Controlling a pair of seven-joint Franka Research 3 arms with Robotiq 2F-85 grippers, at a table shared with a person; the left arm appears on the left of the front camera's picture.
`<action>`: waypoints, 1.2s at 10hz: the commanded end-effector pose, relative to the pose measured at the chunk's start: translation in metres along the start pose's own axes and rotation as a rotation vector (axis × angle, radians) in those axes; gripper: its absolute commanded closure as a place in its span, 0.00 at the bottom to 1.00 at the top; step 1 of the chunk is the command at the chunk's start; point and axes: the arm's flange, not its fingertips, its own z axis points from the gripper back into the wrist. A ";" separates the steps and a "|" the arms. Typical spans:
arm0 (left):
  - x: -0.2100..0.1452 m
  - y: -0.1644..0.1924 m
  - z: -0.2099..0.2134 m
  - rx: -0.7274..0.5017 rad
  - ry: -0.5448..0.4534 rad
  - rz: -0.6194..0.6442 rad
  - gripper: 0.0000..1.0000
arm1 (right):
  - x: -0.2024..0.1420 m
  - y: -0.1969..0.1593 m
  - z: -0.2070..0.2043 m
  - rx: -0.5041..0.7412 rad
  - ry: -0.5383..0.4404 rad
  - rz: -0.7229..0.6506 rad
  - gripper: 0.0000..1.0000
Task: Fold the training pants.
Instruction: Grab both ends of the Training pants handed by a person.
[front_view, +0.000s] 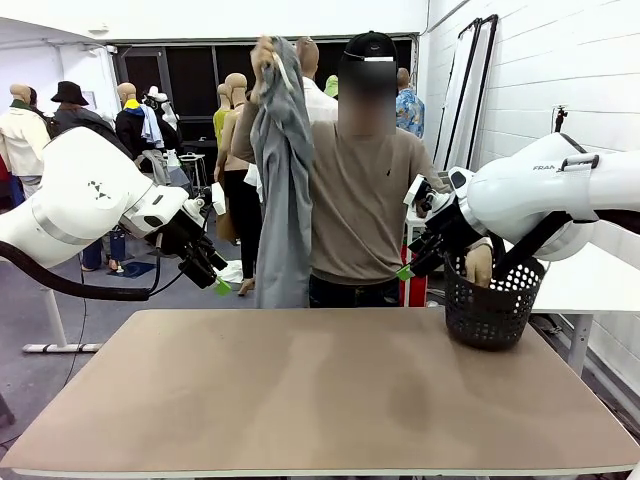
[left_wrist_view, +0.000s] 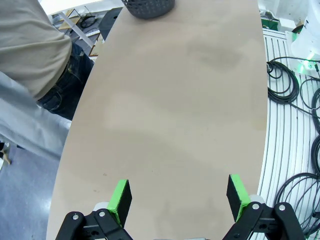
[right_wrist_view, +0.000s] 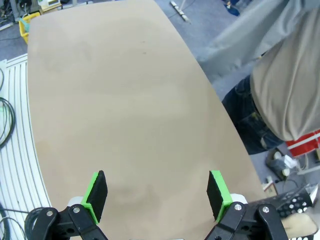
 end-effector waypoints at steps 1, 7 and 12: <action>-0.001 0.002 0.001 -0.015 -0.013 -0.003 0.00 | -0.001 -0.001 0.000 0.005 0.000 0.010 0.00; -0.001 0.002 0.001 -0.015 -0.013 -0.003 0.00 | -0.001 -0.001 0.000 0.005 0.000 0.010 0.00; -0.001 0.002 0.001 -0.015 -0.013 -0.003 0.00 | -0.001 -0.001 0.000 0.005 0.000 0.010 0.00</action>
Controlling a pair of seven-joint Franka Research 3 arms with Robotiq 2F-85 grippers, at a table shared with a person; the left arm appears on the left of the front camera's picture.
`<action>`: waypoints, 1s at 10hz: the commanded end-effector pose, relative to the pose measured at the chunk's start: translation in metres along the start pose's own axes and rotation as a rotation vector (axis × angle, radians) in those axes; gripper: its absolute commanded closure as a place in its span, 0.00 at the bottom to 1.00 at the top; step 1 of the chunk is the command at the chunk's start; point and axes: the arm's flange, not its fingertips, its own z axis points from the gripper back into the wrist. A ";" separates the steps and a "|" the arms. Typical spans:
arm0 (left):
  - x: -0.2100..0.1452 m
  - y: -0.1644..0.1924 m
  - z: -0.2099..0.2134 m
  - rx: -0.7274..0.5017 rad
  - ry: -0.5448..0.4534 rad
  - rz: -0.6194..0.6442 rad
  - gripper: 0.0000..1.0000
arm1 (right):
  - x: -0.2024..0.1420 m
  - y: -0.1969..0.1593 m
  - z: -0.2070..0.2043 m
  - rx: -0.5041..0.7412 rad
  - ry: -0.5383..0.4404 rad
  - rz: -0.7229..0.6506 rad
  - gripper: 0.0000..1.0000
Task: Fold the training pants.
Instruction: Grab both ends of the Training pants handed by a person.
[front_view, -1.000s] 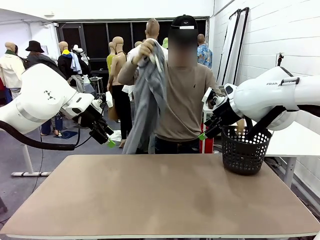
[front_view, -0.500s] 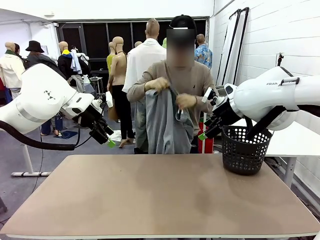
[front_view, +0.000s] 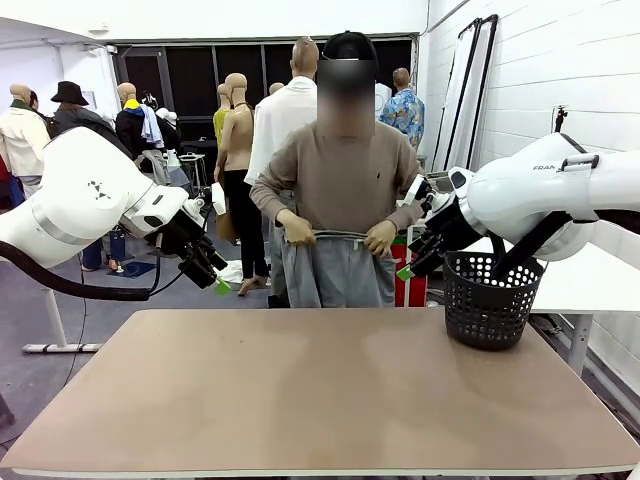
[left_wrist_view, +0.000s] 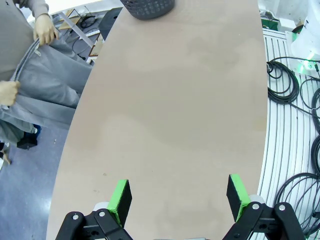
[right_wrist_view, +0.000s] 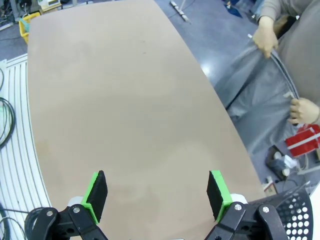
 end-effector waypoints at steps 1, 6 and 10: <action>-0.001 0.002 0.001 -0.015 -0.013 -0.003 0.00 | -0.001 -0.001 0.000 0.005 0.000 0.010 0.00; -0.001 0.002 0.001 -0.015 -0.013 -0.003 0.00 | -0.001 -0.001 0.000 0.005 0.000 0.010 0.00; -0.001 0.002 0.001 -0.015 -0.013 -0.003 0.00 | -0.001 -0.001 0.000 0.005 0.000 0.010 0.00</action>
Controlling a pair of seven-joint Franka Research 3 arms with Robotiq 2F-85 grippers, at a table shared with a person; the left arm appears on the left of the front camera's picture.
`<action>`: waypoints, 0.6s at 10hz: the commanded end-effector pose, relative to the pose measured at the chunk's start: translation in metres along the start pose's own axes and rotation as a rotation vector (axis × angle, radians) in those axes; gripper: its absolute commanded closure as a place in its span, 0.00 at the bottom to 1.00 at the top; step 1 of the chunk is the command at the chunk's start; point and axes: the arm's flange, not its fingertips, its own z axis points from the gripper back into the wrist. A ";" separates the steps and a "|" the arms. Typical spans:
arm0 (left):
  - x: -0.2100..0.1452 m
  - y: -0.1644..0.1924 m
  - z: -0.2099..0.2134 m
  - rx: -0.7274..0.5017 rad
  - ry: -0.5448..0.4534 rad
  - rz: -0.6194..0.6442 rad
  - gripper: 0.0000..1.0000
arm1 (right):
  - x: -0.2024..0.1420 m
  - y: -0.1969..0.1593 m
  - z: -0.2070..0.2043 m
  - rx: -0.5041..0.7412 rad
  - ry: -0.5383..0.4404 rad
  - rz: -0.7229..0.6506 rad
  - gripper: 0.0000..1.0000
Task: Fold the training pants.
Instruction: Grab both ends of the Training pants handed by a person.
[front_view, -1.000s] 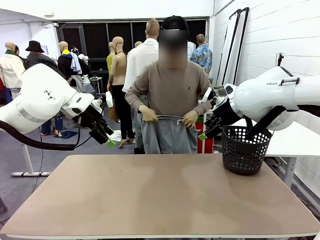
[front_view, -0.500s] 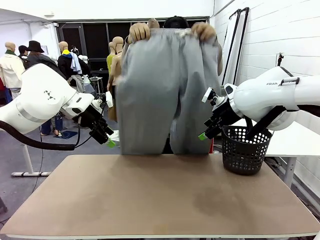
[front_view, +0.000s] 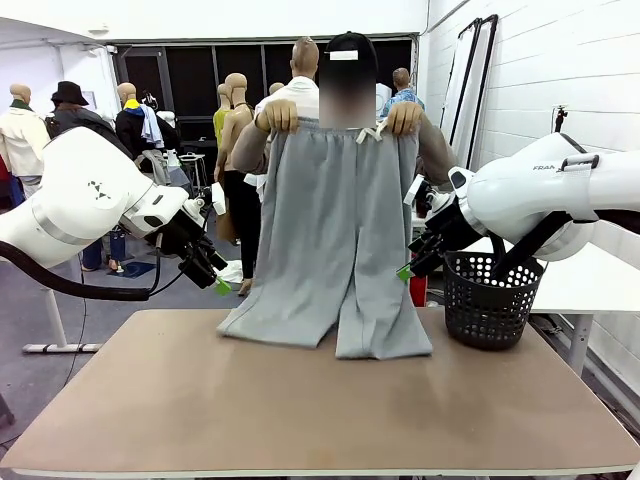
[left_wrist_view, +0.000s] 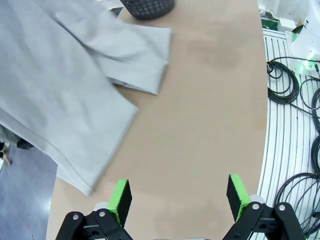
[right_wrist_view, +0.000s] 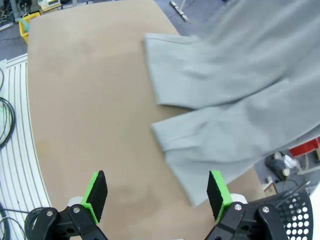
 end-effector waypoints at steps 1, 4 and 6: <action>-0.001 0.002 0.001 -0.015 -0.013 -0.003 0.00 | -0.001 -0.001 0.000 0.005 0.000 0.010 0.00; -0.001 0.002 0.001 -0.015 -0.013 -0.003 0.00 | -0.001 -0.001 0.000 0.005 0.000 0.010 0.00; -0.001 0.002 0.001 -0.015 -0.013 -0.003 0.00 | -0.001 -0.001 0.000 0.005 0.000 0.010 0.00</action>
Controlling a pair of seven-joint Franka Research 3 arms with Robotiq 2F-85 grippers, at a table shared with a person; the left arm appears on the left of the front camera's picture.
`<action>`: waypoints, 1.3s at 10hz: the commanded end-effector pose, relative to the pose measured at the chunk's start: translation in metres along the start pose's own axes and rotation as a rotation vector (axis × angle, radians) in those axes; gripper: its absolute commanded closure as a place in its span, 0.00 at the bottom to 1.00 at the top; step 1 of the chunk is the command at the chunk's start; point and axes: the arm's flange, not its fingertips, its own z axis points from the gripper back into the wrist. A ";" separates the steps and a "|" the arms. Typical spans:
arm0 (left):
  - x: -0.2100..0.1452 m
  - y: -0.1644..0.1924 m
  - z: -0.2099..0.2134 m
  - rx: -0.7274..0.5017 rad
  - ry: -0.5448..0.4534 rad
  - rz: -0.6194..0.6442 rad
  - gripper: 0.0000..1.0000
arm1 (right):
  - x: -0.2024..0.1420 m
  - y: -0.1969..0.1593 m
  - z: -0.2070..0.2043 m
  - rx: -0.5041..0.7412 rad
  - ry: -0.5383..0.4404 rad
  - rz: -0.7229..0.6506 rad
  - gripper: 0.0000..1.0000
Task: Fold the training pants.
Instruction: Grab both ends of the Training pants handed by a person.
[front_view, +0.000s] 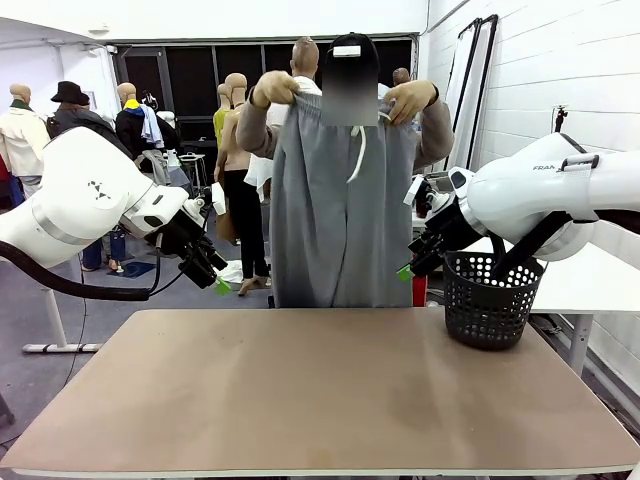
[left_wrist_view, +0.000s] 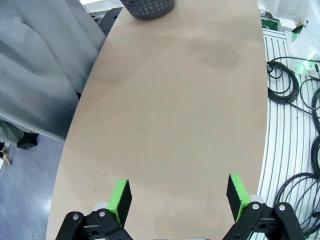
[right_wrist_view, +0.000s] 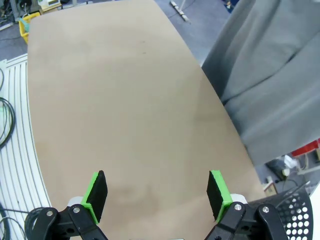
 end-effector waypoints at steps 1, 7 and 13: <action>-0.001 0.002 0.001 -0.015 -0.013 -0.003 0.00 | -0.001 -0.001 0.000 0.005 0.000 0.010 0.00; -0.001 0.002 0.001 -0.015 -0.013 -0.003 0.00 | -0.001 -0.001 0.000 0.005 0.000 0.010 0.00; -0.001 0.002 0.001 -0.015 -0.013 -0.003 0.00 | -0.001 -0.001 0.000 0.005 0.000 0.010 0.00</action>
